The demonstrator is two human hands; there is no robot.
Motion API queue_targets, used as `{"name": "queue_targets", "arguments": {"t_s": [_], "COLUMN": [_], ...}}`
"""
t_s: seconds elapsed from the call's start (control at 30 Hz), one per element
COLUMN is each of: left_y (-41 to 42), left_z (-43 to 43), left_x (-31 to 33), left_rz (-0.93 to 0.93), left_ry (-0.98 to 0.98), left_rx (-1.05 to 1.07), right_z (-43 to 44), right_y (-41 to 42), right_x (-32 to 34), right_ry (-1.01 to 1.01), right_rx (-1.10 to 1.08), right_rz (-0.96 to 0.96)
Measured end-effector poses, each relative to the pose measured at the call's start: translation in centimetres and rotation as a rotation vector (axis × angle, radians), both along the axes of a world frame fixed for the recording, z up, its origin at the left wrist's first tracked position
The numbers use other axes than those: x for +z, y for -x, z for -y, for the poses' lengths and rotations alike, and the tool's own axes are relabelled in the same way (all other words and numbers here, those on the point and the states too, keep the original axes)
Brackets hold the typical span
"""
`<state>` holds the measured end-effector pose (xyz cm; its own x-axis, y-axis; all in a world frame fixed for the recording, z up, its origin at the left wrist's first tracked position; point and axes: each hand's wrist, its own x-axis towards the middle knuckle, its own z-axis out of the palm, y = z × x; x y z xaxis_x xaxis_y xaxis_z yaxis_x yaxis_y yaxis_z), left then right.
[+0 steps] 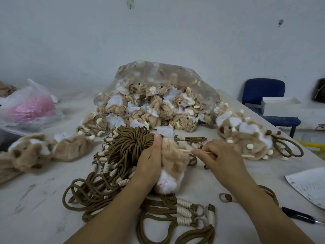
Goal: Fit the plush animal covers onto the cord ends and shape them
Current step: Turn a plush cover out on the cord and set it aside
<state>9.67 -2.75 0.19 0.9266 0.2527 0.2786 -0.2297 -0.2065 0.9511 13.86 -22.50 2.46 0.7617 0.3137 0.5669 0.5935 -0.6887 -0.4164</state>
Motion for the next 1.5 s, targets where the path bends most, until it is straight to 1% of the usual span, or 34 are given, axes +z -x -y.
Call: {"name": "queue_targets", "arguments": {"t_s": [0.13, 0.2, 0.33, 0.43, 0.57, 0.73, 0.83, 0.93, 1.0, 1.03, 1.1, 1.13, 1.2, 1.23, 1.3, 1.4, 1.47, 1.5], "left_y": [0.6, 0.5, 0.1, 0.3, 0.5, 0.4, 0.3, 0.1, 0.1, 0.1, -0.1, -0.3, -0.5, -0.5, -0.5, -0.4, -0.2, 0.0], "left_z": [0.9, 1.2, 1.0, 0.8, 0.7, 0.5, 0.2, -0.2, -0.3, -0.3, -0.1, 0.0, 0.2, 0.2, 0.3, 0.7, 0.8, 0.9], "left_x": [0.5, 0.7, 0.6, 0.6, 0.6, 0.6, 0.4, 0.2, 0.2, 0.1, -0.1, -0.4, -0.6, -0.8, -0.9, -0.5, -0.1, 0.1], "left_rz": [-0.012, -0.004, -0.013, -0.060, -0.093, -0.085, -0.093, -0.079, -0.064, -0.069, -0.116, -0.156, -0.227, -0.234, -0.177, 0.045, 0.165, 0.182], "left_ry": [-0.153, -0.209, -0.208, -0.127, -0.046, 0.024, 0.018, 0.024, 0.024, 0.026, 0.019, 0.012, 0.014, 0.005, -0.045, -0.061, -0.059, -0.077], "left_rx": [-0.203, -0.242, -0.200, -0.151, -0.124, -0.078, -0.051, -0.028, -0.009, -0.008, -0.055, -0.093, -0.123, -0.118, -0.097, -0.020, -0.028, -0.058], "right_z": [-1.0, -1.2, -1.6, -1.8, -1.1, 0.5, 1.2, 1.4, 1.1, 0.8, -0.1, -0.6, -1.4, -1.6, -1.7, -1.4, -1.2, -1.1], "right_y": [0.4, 0.6, 0.8, 0.7, 0.5, -0.2, -0.7, -0.8, -0.6, -0.4, 0.1, 0.4, 0.9, 1.0, 1.0, 0.9, 0.9, 0.9], "right_x": [-0.8, -0.9, -1.1, -1.3, -1.1, -0.1, 0.2, 0.1, 0.0, -0.1, -0.5, -0.6, -0.8, -0.8, -0.8, -0.8, -0.8, -0.7], "right_ry": [-0.131, -0.182, -0.313, -0.314, -0.285, -0.091, 0.018, 0.040, -0.007, -0.063, -0.189, -0.218, -0.224, -0.229, -0.280, -0.350, -0.380, -0.371], "right_rx": [0.000, 0.000, 0.009, 0.001, -0.034, -0.064, -0.042, 0.033, 0.056, 0.068, 0.107, 0.127, 0.141, 0.137, 0.110, 0.060, 0.061, 0.071], "right_rz": [-0.117, -0.176, -0.315, -0.355, -0.331, -0.069, 0.024, -0.001, -0.053, -0.096, -0.198, -0.236, -0.256, -0.256, -0.283, -0.337, -0.345, -0.323]}}
